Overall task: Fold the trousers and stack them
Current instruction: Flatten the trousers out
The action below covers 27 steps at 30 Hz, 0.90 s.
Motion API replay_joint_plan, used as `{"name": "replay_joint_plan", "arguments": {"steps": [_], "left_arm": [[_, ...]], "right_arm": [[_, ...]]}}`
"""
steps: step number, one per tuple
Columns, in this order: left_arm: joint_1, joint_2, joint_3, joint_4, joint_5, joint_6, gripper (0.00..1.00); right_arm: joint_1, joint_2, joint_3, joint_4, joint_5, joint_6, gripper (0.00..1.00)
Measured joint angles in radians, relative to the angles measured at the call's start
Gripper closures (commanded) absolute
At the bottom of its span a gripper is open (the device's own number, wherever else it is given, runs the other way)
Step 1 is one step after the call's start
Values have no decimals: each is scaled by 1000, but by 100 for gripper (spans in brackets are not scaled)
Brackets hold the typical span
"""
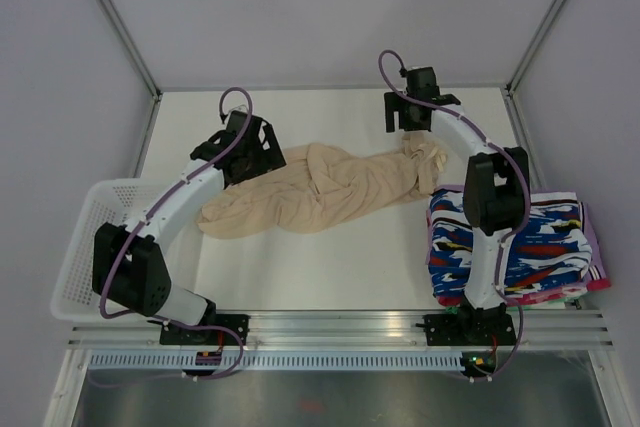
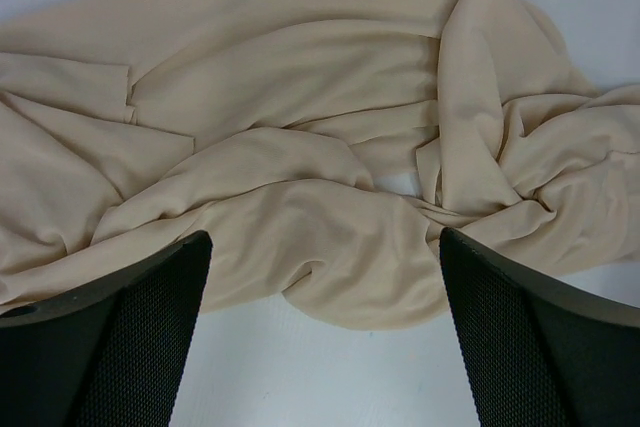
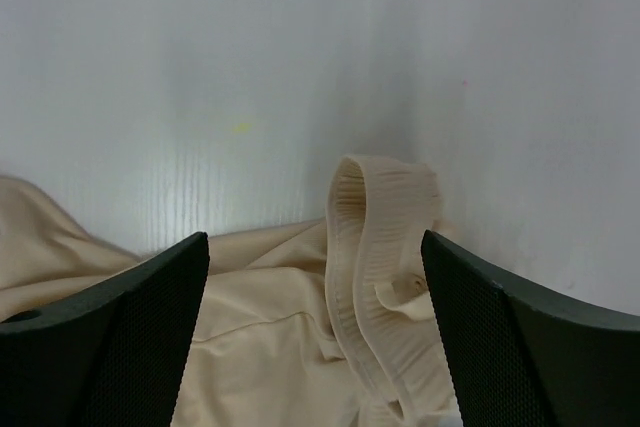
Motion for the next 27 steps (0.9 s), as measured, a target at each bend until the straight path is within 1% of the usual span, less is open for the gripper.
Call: {"name": "replay_joint_plan", "arguments": {"steps": [3,7,8,9,10,11,12,13,14,15,18,21,23,25,27], "left_arm": [[0,0,-25,50,24,24,0],[0,5,-35,105,51,57,0],[0,10,-35,117,54,64,0],[0,16,-35,125,56,69,0],[0,26,-35,134,57,76,0],[0,34,-35,140,58,80,0],[0,45,-35,145,57,84,0],[0,56,-35,148,57,89,0],[0,67,-35,147,57,92,0],[0,76,-35,147,57,94,0],[0,84,-36,143,57,95,0],[0,84,-36,142,47,95,0],[3,84,-35,128,26,90,0],[16,84,-35,106,15,69,0],[56,84,-38,82,16,33,0]], "right_arm": [[14,92,35,-38,40,-26,9],[17,153,40,-80,106,-57,10],[19,164,40,-86,129,-64,11],[20,171,40,-90,149,-75,19],[23,179,40,-92,167,-84,24],[25,183,39,-92,180,-90,33],[26,187,39,-92,194,-98,62],[29,189,39,-92,203,-107,79],[30,190,39,-90,219,-107,95],[30,190,39,-89,238,-104,100],[32,190,39,-82,295,-90,100],[25,175,35,-76,309,-71,100],[8,139,16,-67,289,-50,100],[-27,69,-24,-50,238,-20,100],[-84,-13,-71,-11,168,9,100]]}}
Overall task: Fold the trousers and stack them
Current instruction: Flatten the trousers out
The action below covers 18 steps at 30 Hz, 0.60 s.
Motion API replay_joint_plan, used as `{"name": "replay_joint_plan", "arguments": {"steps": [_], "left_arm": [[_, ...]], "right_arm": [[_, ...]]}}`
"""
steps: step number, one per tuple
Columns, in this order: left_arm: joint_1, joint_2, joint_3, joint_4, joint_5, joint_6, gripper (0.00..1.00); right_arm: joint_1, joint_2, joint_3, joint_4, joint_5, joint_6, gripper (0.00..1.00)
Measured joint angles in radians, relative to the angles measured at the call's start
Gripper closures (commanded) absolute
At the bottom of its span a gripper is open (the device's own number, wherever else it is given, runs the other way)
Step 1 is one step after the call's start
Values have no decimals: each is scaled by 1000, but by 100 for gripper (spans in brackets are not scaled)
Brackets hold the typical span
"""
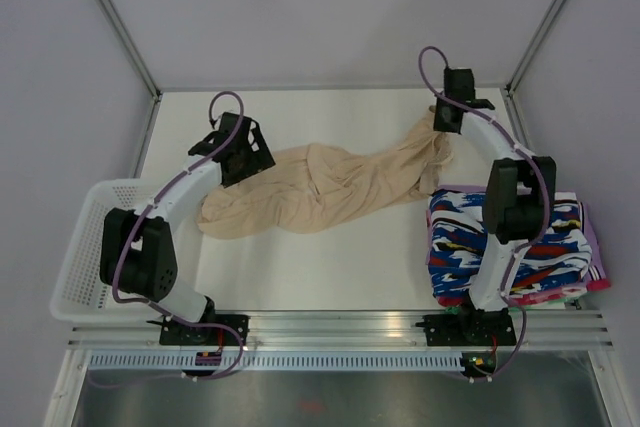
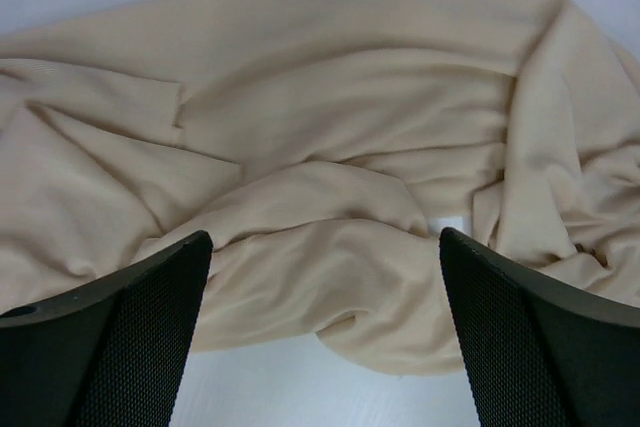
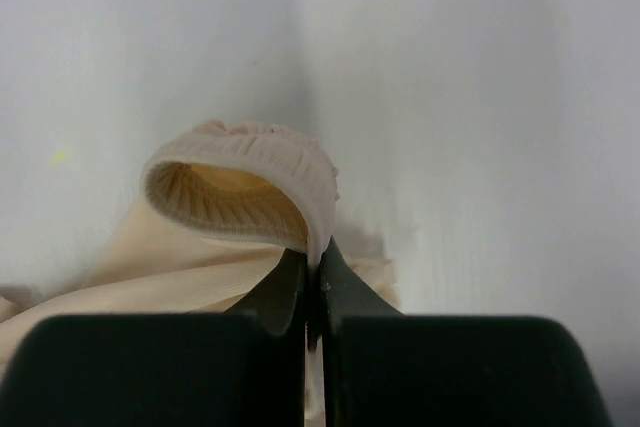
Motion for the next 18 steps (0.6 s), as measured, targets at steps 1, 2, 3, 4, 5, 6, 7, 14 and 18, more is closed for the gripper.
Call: {"name": "replay_joint_plan", "arguments": {"steps": [1,2,3,4,5,6,7,14,18], "left_arm": [[31,0,-6,-4,3,-18,0],[63,0,-15,-5,5,-32,0],[92,0,-24,-10,3,-46,0],[118,0,-32,-21,-5,-57,0],[135,0,-36,-34,-22,-68,0],[144,0,-37,-47,-33,-80,0],[146,0,-36,-55,-49,-90,0],[190,69,-2,-134,-136,-198,0],[238,171,51,-172,-187,-243,0]], "right_arm": [[-40,-42,-26,19,-34,14,100],[-64,-82,-53,44,-68,27,100],[-124,-117,-78,66,-93,40,100],[-165,-141,-97,83,-109,52,100],[-199,-154,-111,97,-119,61,100],[-228,-162,-122,108,-127,70,100],[-249,-163,-133,119,-132,79,100],[-239,-119,-189,140,-190,125,100],[-229,-113,-206,165,-232,136,100]]}}
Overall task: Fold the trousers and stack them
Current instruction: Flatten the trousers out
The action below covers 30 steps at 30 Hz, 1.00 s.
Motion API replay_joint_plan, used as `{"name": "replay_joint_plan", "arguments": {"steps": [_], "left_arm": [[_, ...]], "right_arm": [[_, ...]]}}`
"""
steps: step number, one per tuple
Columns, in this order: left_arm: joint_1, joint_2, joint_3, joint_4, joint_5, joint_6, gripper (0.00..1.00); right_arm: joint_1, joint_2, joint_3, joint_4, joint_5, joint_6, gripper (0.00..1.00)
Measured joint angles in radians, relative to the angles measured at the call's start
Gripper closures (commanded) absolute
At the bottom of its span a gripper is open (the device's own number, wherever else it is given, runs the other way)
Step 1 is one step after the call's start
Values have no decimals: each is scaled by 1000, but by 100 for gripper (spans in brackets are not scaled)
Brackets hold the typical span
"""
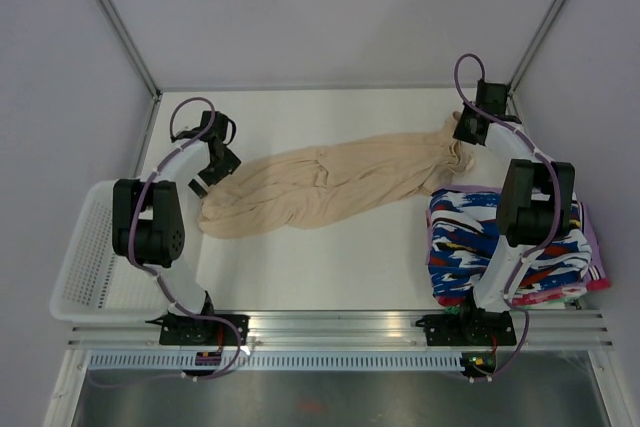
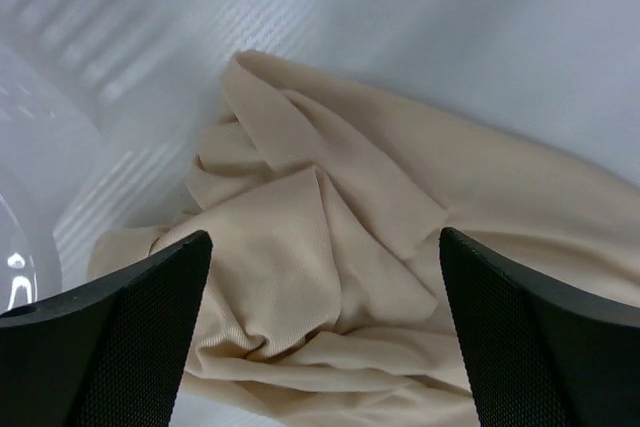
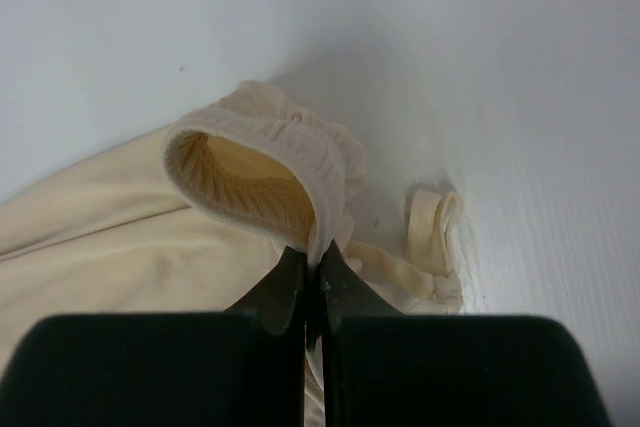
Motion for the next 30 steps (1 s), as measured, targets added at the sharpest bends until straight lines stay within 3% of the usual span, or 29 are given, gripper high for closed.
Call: {"name": "replay_joint_plan", "arguments": {"steps": [6,13,22,26,28,30], "left_arm": [[10,129,150,-66,-108,-39,0],[60,176,154,-66,-119,-55,2],[54,205,117,-8,-87,-49,16],[58,225,108,29,-66,-44,46],[58,228,108,42,-63,-39,56],[58,230,108,50,-58,-31,80]], "right_arm": [[-1,0,-15,31,-47,14,100],[-3,0,-23,60,-90,29,100],[-3,1,-23,69,-106,43,100],[-3,1,-23,69,-105,44,100],[-3,1,-23,69,-105,44,100],[-3,1,-23,68,-102,44,100]]}}
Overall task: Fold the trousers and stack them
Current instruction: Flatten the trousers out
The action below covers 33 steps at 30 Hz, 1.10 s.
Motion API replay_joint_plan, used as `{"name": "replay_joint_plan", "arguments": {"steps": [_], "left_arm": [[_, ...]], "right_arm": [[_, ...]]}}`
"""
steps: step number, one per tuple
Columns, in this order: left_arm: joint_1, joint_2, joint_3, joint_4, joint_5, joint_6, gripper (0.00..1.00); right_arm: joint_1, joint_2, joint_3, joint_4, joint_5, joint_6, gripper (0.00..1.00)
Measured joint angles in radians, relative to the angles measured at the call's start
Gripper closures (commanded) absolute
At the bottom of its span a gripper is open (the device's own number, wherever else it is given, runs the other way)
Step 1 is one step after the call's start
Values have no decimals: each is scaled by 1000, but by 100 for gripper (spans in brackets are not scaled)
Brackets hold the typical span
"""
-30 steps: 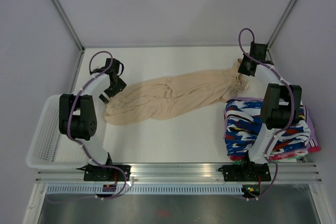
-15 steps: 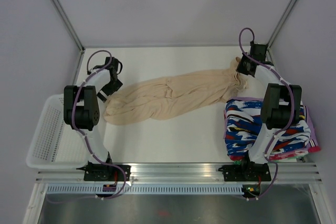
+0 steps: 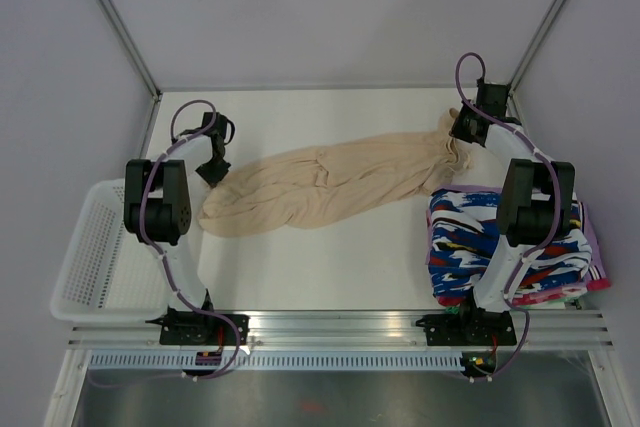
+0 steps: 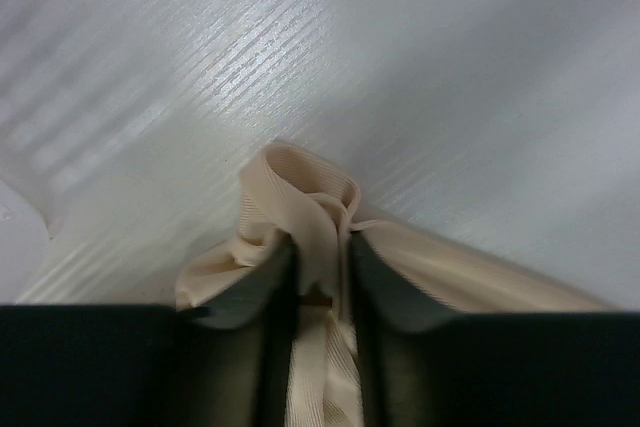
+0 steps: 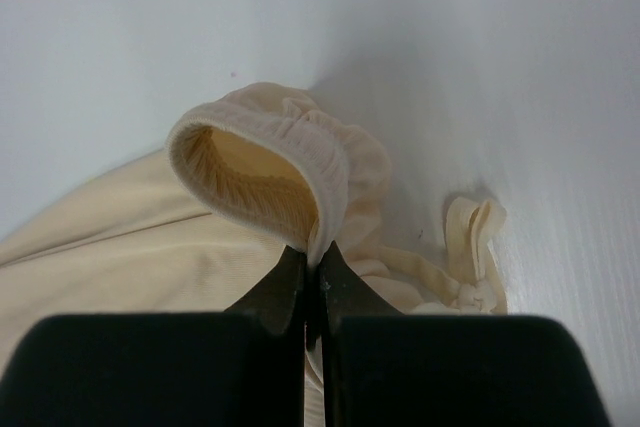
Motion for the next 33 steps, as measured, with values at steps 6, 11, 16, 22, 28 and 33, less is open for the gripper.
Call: {"name": "replay_joint_plan", "arguments": {"steps": [6,11,16,22,28,33], "left_arm": [[4,14,37,-7,49,68,98],[6,-1,138,26,159,225,98],[5,-127,273,146,307,423,98],[3,-327,343,257,357,586,98],[3,-467,418,242,335,637,98],[3,-512,588,134,272,637,98]], "right_arm": [[0,0,11,-21,31,0,100],[-3,-2,74,-45,42,1,100],[-11,-74,98,-37,19,24,100],[-18,-216,109,-29,-35,34,100],[-18,-393,167,-14,-93,37,100],[-18,-539,208,26,-173,70,100]]}}
